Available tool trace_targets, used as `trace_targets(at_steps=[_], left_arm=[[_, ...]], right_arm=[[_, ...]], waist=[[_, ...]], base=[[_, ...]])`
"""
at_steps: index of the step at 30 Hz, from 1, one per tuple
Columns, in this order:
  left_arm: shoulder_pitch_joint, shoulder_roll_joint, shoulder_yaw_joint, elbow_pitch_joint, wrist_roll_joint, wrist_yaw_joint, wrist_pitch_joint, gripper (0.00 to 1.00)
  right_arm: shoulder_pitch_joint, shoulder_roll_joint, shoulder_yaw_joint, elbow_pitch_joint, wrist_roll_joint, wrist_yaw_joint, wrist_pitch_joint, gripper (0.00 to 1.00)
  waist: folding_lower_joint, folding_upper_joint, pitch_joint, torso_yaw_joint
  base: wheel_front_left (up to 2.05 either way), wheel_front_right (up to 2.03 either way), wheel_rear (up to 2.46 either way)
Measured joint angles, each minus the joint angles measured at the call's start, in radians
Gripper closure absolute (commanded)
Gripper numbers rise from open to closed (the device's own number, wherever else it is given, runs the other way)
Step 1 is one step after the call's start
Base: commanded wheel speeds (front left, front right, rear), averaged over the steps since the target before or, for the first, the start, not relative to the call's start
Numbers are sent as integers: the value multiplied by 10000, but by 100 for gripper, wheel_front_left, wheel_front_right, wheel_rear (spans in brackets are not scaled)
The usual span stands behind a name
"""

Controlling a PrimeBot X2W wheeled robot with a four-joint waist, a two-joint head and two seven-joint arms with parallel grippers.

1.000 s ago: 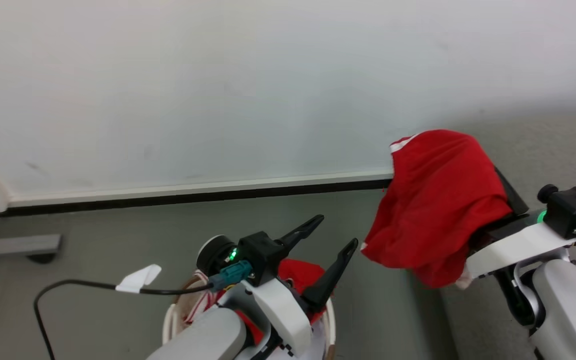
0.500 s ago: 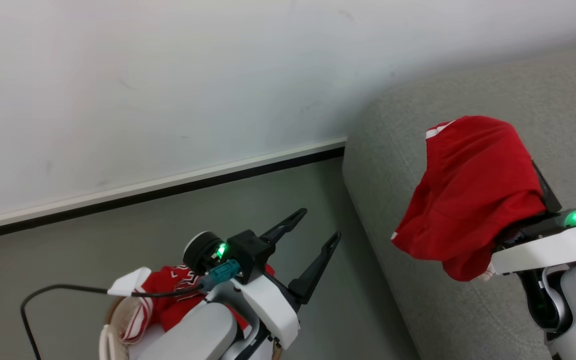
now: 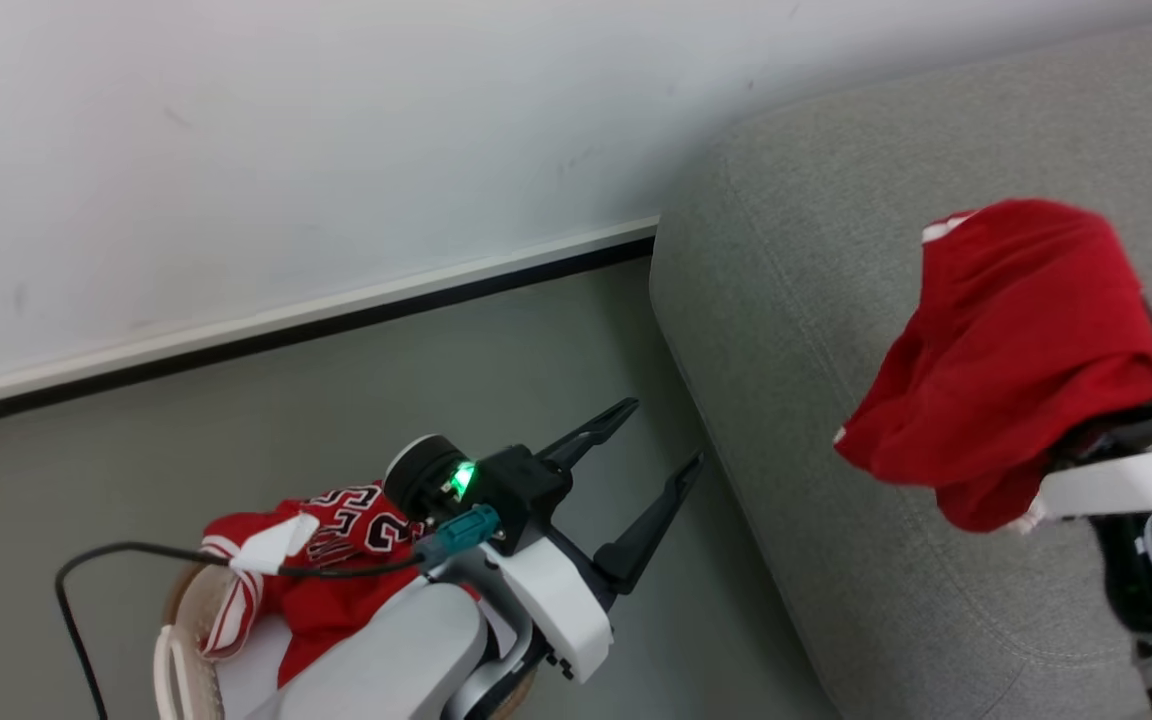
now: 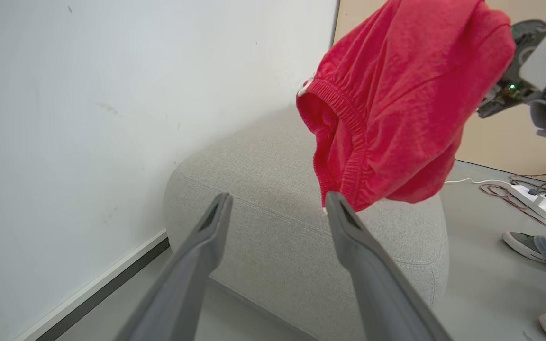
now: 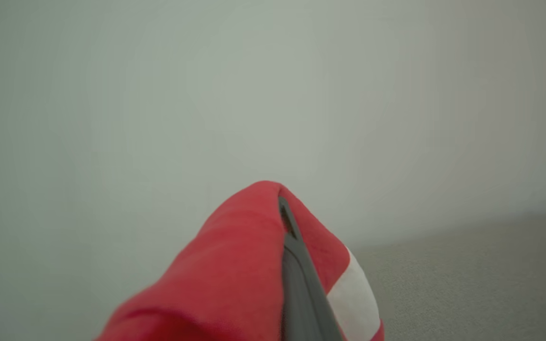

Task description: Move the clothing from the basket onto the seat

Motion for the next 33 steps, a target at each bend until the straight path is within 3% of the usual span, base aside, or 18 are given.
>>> trace_targets(at_steps=[8,18,25,33], left_arm=[[-617,257,-61,-556,316,-77,370,0],[-1217,600,-2,-1206,554,6,667,0],[-1405,644,38,-1461,589,121,686,0],[-1468,629,79,-1603,589,234,539,0]], right_arm=[[-1332,-729,-744,502,736,0,0,100],[-3499,-2050,-1601,2362,1743,0,0,100],[-4649,-3338,-1691,3843,2142,0,6,100],[-5227,-4253,-1381,5712,1818,0,182,100]], waist=[[0,0,1020,357],[2,0,2809,1138],[2,0,3757,1860],[1,0,4452,2625]], base=[[0,0,0],[0,0,0],[0,0,0],[0,0,0]])
